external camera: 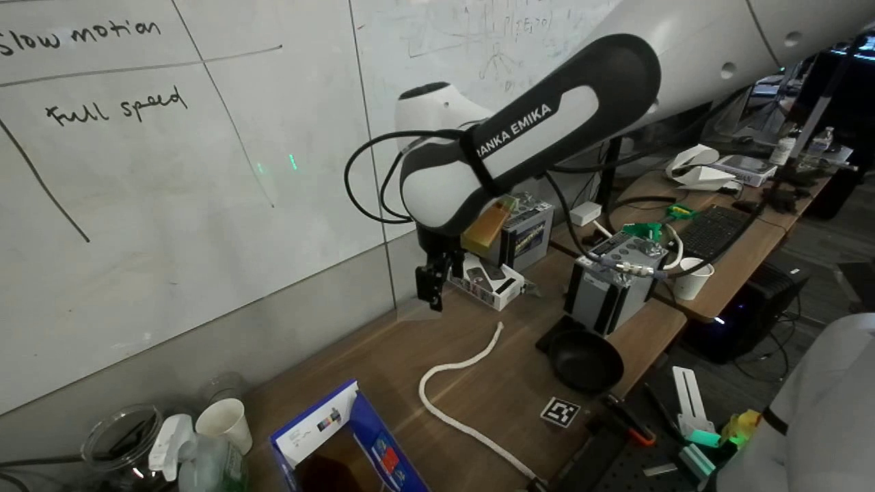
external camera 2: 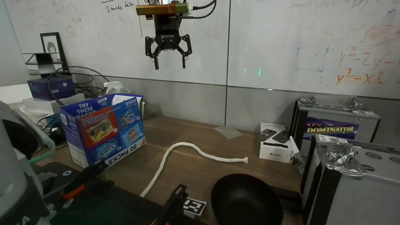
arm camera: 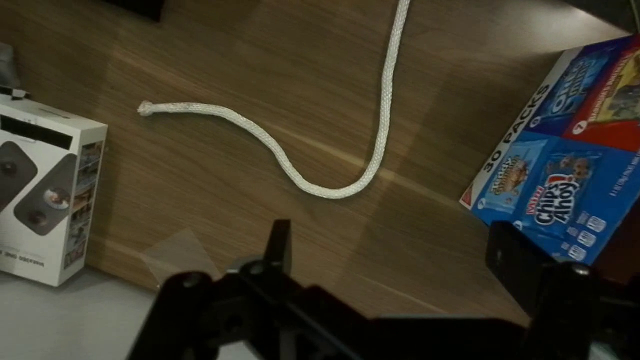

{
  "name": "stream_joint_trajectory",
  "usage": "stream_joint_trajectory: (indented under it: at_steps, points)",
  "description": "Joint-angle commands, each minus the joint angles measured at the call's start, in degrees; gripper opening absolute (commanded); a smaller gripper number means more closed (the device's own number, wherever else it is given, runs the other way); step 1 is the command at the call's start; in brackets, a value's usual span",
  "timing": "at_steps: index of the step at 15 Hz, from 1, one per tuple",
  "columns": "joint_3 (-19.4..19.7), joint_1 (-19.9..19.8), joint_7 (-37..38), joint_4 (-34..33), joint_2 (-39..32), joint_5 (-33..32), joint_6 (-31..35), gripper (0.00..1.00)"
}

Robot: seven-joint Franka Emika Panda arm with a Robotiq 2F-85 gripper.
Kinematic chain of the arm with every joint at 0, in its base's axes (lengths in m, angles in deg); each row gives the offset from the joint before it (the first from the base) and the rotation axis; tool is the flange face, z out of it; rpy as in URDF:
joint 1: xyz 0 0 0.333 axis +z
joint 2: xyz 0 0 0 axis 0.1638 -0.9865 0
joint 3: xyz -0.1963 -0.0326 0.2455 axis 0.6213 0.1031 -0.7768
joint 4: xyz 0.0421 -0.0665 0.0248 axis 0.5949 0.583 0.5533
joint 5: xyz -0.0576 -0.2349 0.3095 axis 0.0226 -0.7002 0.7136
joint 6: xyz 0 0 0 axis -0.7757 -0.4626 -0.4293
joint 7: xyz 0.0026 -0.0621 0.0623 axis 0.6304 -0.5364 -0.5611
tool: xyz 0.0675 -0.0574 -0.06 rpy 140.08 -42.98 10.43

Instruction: Put the ropes into the box.

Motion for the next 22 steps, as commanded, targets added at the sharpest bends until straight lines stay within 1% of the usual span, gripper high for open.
stream_joint_trajectory:
  at_steps: [1, 3, 7, 8, 13, 17, 18, 19, 20, 22]
  points:
    - [1.94, -1.73, -0.54, 4.13, -1.05, 0.81, 6.38, 1.00]
    - [2.83, -2.69, -0.14, 5.01, -3.11, 1.34, 9.29, 1.00]
    - [3.65, -3.95, 1.18, 3.53, -10.32, 1.95, 13.76, 1.00]
    - [3.59, -4.16, 1.34, 2.69, -12.14, 2.60, 14.17, 1.00]
    - [3.34, -3.82, 8.15, -5.11, -23.91, 3.72, 17.26, 1.00]
    - [5.20, -2.02, 18.35, -12.41, -33.05, 3.08, 23.87, 1.00]
    - [5.72, -1.44, 21.38, -14.61, -34.62, 3.66, 24.01, 1.00]
    - [7.03, -0.26, 24.54, -15.42, -36.75, 2.76, 26.97, 1.00]
    - [7.67, 0.44, 27.19, -17.18, -37.88, 3.34, 26.95, 1.00]
    - [9.71, 2.33, 32.54, -19.60, -41.21, 3.84, 30.38, 1.00]
